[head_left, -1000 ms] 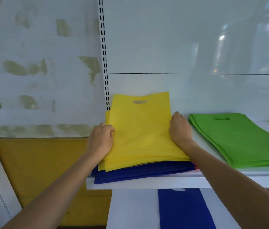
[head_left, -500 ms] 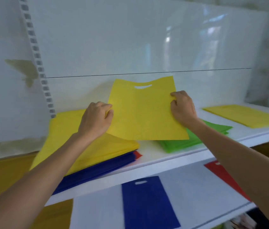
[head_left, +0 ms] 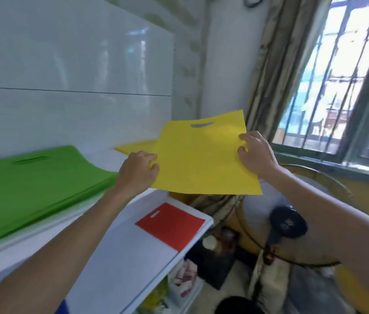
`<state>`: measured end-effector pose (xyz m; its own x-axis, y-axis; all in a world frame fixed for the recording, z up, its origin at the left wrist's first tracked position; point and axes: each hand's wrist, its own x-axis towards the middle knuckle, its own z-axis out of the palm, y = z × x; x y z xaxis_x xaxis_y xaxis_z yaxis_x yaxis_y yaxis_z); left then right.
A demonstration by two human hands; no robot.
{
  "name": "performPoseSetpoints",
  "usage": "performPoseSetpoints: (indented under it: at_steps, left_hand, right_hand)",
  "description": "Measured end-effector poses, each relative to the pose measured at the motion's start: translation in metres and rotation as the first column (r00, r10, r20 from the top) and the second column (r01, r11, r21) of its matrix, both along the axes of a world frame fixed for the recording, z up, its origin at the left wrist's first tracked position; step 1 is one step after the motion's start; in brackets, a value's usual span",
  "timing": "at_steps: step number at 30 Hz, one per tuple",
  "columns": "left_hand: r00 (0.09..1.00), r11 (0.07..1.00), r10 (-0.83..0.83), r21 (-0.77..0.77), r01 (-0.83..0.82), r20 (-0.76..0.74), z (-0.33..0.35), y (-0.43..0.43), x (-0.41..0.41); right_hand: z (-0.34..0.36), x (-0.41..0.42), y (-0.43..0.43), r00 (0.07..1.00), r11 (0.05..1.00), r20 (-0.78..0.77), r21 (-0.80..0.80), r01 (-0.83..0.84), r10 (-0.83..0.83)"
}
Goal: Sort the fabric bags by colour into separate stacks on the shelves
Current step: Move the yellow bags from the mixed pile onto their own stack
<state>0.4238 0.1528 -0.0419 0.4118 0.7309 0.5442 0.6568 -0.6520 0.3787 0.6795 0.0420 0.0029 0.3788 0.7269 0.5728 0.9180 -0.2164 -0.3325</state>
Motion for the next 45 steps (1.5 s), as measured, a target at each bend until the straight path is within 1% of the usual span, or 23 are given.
performPoseSetpoints:
  at_steps: [4, 8, 12, 14, 17, 19, 21, 23, 25, 29, 30, 32, 34, 37, 39, 40, 42, 43, 44, 45]
  left_hand:
    - [0.997, 0.994, -0.08, -0.07, 0.081, 0.017, -0.019, 0.001, 0.071]
    - [0.996, 0.991, -0.092, -0.099, 0.092, 0.009, -0.028, 0.021, 0.109]
    - [0.999, 0.996, -0.051, -0.08, 0.05, -0.013, -0.027, 0.064, 0.132]
    - [1.0, 0.998, -0.029, -0.06, 0.029, -0.001, -0.023, 0.093, 0.143]
    - [0.999, 0.999, 0.018, -0.039, -0.016, 0.048, -0.012, 0.136, 0.159]
    - [0.997, 0.998, 0.053, -0.035, -0.05, 0.064, -0.002, 0.16, 0.171]
    - [0.989, 0.994, 0.102, -0.037, -0.098, 0.106, 0.007, 0.18, 0.181]
    - [0.971, 0.986, 0.163, -0.058, -0.155, 0.172, 0.011, 0.196, 0.185]
    - [0.956, 0.973, 0.228, -0.069, -0.219, 0.187, 0.01, 0.207, 0.184]
    - [0.901, 0.924, 0.381, -0.056, -0.378, 0.207, 0.007, 0.219, 0.169]
    - [0.88, 0.905, 0.423, -0.05, -0.423, 0.215, 0.005, 0.219, 0.164]
    - [0.844, 0.867, 0.495, -0.045, -0.497, 0.208, 0.002, 0.215, 0.156]
    - [0.802, 0.824, 0.561, -0.048, -0.564, 0.206, -0.001, 0.209, 0.152]
    - [0.718, 0.748, 0.656, -0.073, -0.66, 0.233, -0.008, 0.196, 0.15]
    - [0.661, 0.685, 0.728, -0.139, -0.716, 0.183, -0.018, 0.187, 0.149]
    - [0.629, 0.643, 0.766, -0.2, -0.739, 0.136, -0.024, 0.183, 0.148]
    - [0.575, 0.553, 0.818, -0.32, -0.769, 0.029, -0.035, 0.175, 0.148]
    - [0.558, 0.518, 0.83, -0.358, -0.777, -0.011, -0.039, 0.171, 0.148]
    - [0.547, 0.496, 0.836, -0.375, -0.783, -0.036, -0.043, 0.169, 0.148]
    - [0.538, 0.485, 0.842, -0.377, -0.789, -0.043, -0.045, 0.17, 0.148]
  right_hand:
    - [-0.013, 0.063, -0.007, 0.998, 0.998, -0.037, -0.027, 0.051, -0.052]
    - [-0.027, 0.103, 0.018, 0.992, 0.998, -0.113, -0.029, 0.061, -0.063]
    - [-0.038, 0.13, 0.065, 0.987, 0.999, -0.158, -0.047, 0.003, -0.01]
    - [-0.038, 0.144, 0.095, 0.985, 0.999, -0.174, -0.029, -0.016, 0.01]
    - [-0.028, 0.162, 0.143, 0.984, 0.999, -0.171, -0.023, -0.043, 0.039]
    - [-0.016, 0.176, 0.175, 0.989, 0.997, -0.134, -0.028, -0.07, 0.066]
    - [-0.002, 0.189, 0.208, 0.991, 0.996, -0.102, 0.009, -0.086, 0.087]
    - [0.005, 0.196, 0.241, 0.988, 0.994, -0.118, 0.05, -0.099, 0.104]
    - [0.006, 0.194, 0.274, 0.976, 0.987, -0.152, 0.067, -0.147, 0.156]
    - [0.001, 0.181, 0.339, 0.924, 0.936, -0.15, 0.102, -0.338, 0.351]
    - [-0.001, 0.176, 0.352, 0.904, 0.915, -0.144, 0.106, -0.39, 0.402]
    - [-0.006, 0.168, 0.373, 0.861, 0.864, -0.078, 0.097, -0.494, 0.502]
    - [-0.011, 0.162, 0.389, 0.81, 0.81, -0.016, 0.051, -0.584, 0.586]
    - [-0.021, 0.152, 0.411, 0.735, 0.735, 0.03, -0.026, -0.677, 0.678]
    - [-0.033, 0.14, 0.418, 0.697, 0.692, -0.026, -0.1, -0.715, 0.717]
    - [-0.041, 0.135, 0.419, 0.684, 0.666, -0.082, -0.173, -0.726, 0.725]
    - [-0.061, 0.126, 0.421, 0.691, 0.598, -0.162, -0.389, -0.701, 0.704]
    - [-0.071, 0.122, 0.421, 0.713, 0.579, -0.161, -0.476, -0.662, 0.683]
    - [-0.079, 0.12, 0.421, 0.737, 0.586, -0.137, -0.518, -0.623, 0.662]
    - [-0.085, 0.119, 0.421, 0.756, 0.612, -0.119, -0.513, -0.602, 0.644]
